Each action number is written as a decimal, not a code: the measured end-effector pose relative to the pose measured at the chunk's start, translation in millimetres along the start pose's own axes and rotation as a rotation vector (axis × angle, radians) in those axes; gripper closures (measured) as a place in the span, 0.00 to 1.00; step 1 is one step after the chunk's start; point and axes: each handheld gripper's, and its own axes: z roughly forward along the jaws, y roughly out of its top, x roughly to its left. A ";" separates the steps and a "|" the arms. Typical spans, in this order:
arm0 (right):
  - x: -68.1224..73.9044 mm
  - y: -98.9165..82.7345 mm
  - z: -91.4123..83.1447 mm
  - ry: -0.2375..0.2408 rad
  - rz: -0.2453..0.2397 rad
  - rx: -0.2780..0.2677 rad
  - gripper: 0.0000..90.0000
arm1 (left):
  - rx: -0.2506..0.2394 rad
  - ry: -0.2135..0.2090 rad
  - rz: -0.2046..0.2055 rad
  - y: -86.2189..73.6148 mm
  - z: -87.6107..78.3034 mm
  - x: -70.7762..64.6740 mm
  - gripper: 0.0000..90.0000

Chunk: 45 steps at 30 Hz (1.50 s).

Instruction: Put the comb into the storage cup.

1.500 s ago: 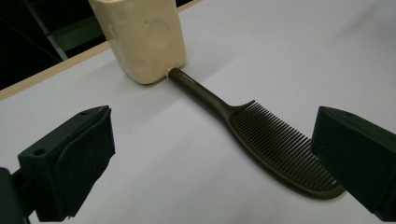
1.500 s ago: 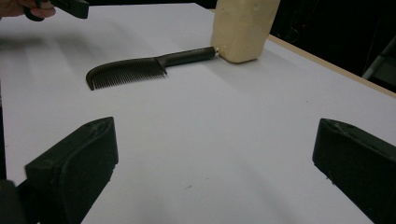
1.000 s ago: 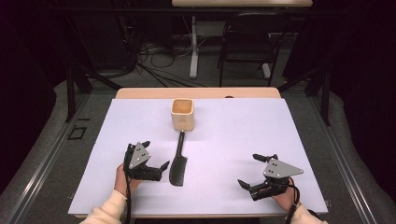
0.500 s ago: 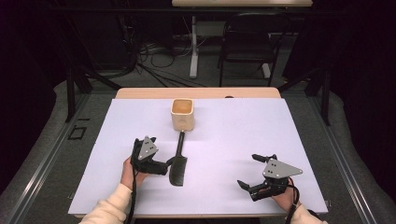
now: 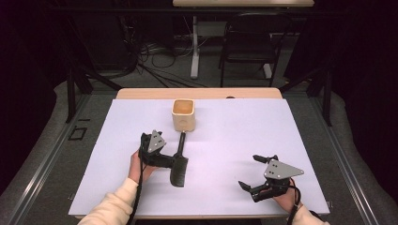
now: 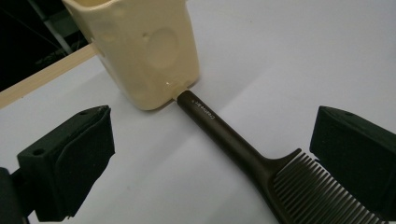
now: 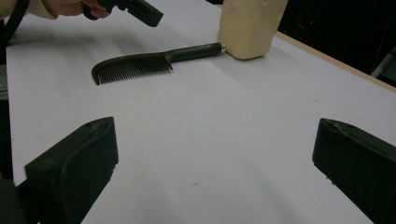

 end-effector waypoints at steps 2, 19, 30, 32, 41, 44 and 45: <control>0.2 0.2 -0.1 0.001 0.000 0.000 0.00 | 0.004 -0.003 0.015 2.0 4.1 -0.4 0.01; -0.1 0.3 0.0 0.009 0.003 0.004 0.00 | 0.029 -0.022 0.045 23.7 36.6 4.1 0.19; -0.3 0.1 0.3 0.014 0.004 0.009 0.00 | 0.084 -0.062 0.050 27.0 56.5 7.5 0.71; -0.2 0.1 0.4 0.014 0.004 0.012 0.00 | 0.082 -0.072 0.039 27.5 59.3 9.9 0.79; -0.3 -0.2 1.0 0.016 0.005 0.017 0.00 | 0.117 -0.100 0.047 29.1 73.5 11.4 1.00; -0.3 -0.1 0.8 0.019 0.004 0.023 0.00 | 0.129 -0.096 0.050 30.5 77.5 10.5 1.00; -0.1 -0.2 1.0 0.018 0.005 0.023 0.00 | 0.139 -0.090 0.055 31.3 81.0 10.8 1.00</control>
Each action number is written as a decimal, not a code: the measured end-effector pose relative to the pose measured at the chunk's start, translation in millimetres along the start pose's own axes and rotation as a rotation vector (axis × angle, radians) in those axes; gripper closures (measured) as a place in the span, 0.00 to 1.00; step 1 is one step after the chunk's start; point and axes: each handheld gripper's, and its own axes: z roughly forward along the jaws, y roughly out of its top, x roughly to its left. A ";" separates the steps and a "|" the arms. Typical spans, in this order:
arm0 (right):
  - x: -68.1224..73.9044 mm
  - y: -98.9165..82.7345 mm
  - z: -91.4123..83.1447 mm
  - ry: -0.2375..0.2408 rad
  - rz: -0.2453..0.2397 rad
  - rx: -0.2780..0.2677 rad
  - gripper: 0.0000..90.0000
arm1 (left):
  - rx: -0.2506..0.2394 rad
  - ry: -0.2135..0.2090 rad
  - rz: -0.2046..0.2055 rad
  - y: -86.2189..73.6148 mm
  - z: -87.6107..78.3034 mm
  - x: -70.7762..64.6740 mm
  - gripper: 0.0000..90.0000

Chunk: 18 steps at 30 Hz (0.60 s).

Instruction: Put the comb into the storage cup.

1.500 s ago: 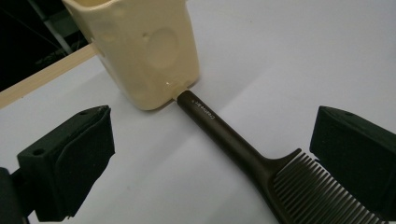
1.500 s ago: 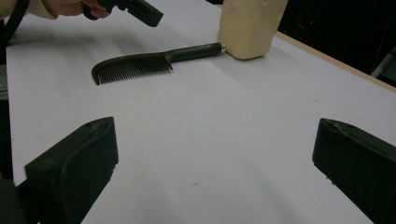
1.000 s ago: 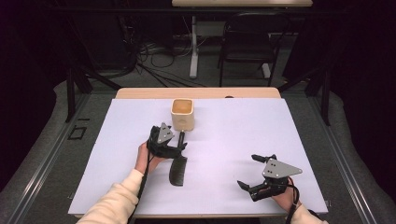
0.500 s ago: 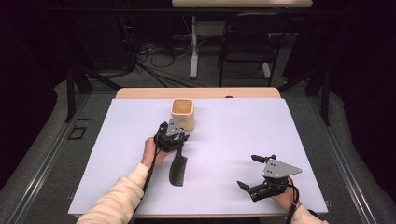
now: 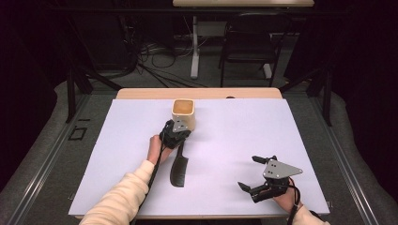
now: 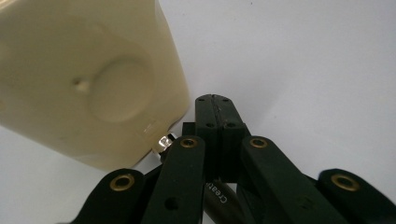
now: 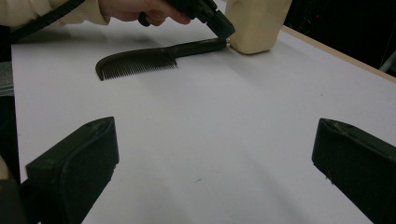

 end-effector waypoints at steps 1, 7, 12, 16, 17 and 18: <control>0.0 0.0 0.0 0.000 0.000 0.000 0.00 | 0.000 0.000 0.000 0.0 0.0 0.0 1.00; 0.0 -0.1 0.1 -0.001 -0.001 0.005 0.00 | 0.027 0.008 0.021 -1.6 10.5 2.0 1.00; 0.4 -0.4 0.2 0.000 0.002 0.005 0.00 | 0.058 0.022 0.027 -3.7 12.7 4.2 1.00; 0.8 -0.5 0.2 0.004 0.005 0.006 0.00 | 0.067 0.037 0.028 -3.9 13.6 3.6 1.00; 0.8 -0.5 0.3 0.005 0.004 0.007 0.00 | 0.071 0.037 0.028 -4.0 13.7 3.5 1.00; 0.9 -0.5 0.4 0.005 0.003 0.007 0.00 | 0.077 0.041 0.030 -4.0 13.6 3.8 1.00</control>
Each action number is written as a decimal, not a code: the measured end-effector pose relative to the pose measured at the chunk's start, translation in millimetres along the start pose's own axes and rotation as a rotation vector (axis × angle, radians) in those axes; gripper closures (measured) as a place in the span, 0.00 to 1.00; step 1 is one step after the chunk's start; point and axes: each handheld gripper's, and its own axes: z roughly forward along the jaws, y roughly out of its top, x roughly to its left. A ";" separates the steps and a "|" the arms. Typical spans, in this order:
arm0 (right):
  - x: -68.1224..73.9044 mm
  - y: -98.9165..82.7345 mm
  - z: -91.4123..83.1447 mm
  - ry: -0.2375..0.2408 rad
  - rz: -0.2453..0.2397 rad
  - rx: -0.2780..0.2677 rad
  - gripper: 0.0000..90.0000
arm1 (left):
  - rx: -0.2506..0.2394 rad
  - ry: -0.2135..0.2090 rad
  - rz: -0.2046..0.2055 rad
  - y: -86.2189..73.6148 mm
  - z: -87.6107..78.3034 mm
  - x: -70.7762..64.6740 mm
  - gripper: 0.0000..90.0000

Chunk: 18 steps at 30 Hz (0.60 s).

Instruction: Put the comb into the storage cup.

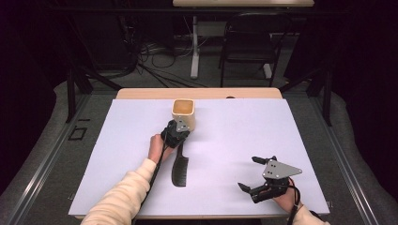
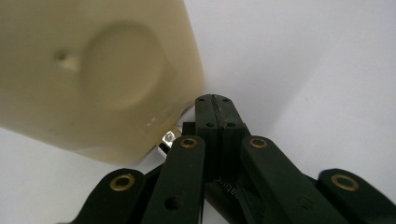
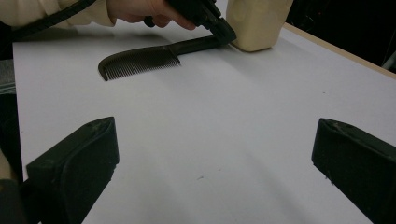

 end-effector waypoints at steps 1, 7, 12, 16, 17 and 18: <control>0.0 0.1 0.0 0.000 -0.001 0.000 0.00 | 0.002 0.003 0.000 -0.2 0.1 0.4 1.00; 0.1 0.0 0.0 0.002 -0.001 0.003 0.00 | 0.011 0.011 -0.005 -1.4 -0.7 2.7 1.00; 0.3 0.0 0.2 0.005 -0.002 0.006 0.00 | 0.022 0.012 -0.005 -2.6 -0.3 3.6 1.00; 0.2 -0.1 0.4 0.004 -0.001 0.008 0.00 | 0.029 0.006 -0.010 -3.6 -0.9 4.9 1.00; 0.2 -0.1 0.5 0.005 -0.002 0.008 0.00 | 0.031 0.007 -0.010 -3.7 -1.1 5.0 1.00; 0.3 -0.1 0.4 0.006 -0.002 0.008 0.00 | 0.031 0.007 -0.014 -3.8 -1.4 4.9 1.00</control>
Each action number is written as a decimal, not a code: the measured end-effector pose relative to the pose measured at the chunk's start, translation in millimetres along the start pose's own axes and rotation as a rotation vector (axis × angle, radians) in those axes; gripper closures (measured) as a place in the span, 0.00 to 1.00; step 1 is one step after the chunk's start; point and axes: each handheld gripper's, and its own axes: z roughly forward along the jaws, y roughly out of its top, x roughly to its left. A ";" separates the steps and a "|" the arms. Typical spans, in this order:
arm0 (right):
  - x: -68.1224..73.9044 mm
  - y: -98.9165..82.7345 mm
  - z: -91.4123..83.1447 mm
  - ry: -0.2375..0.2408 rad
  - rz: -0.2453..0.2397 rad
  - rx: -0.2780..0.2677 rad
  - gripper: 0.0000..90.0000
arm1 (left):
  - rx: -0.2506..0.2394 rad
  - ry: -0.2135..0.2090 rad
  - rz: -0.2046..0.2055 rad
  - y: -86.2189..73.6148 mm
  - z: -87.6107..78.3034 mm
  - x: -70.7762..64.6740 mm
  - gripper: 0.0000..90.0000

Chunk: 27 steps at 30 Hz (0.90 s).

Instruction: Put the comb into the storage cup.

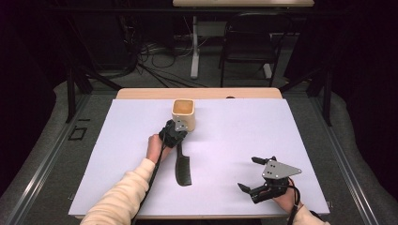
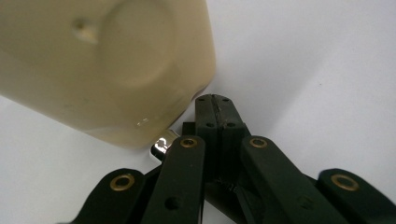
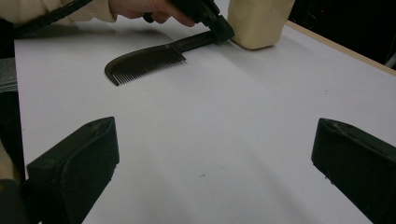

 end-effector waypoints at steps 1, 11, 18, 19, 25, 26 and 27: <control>0.0 0.0 0.1 0.000 0.000 0.001 0.00 | -0.001 0.000 -0.002 -0.1 -0.3 0.2 1.00; -0.1 -0.1 0.3 0.002 -0.003 0.006 0.00 | 0.015 0.008 -0.001 -5.4 -2.7 2.7 1.00; 0.0 -0.3 1.2 0.007 -0.002 0.015 0.00 | 0.022 0.011 0.007 -6.7 -5.9 1.2 1.00; 0.0 -0.3 1.2 0.007 -0.002 0.015 0.00 | 0.022 0.011 0.007 -6.7 -5.9 1.2 1.00; -0.2 -0.7 2.0 0.007 0.000 0.022 0.00 | 0.041 0.023 0.012 -10.8 -7.0 0.7 1.00; -0.3 -0.7 2.0 0.007 0.000 0.023 0.00 | 0.041 0.023 0.012 -10.8 -7.0 0.7 1.00; -0.3 -0.7 2.0 0.007 0.000 0.023 0.00 | 0.041 0.024 0.012 -11.2 -7.6 0.6 1.00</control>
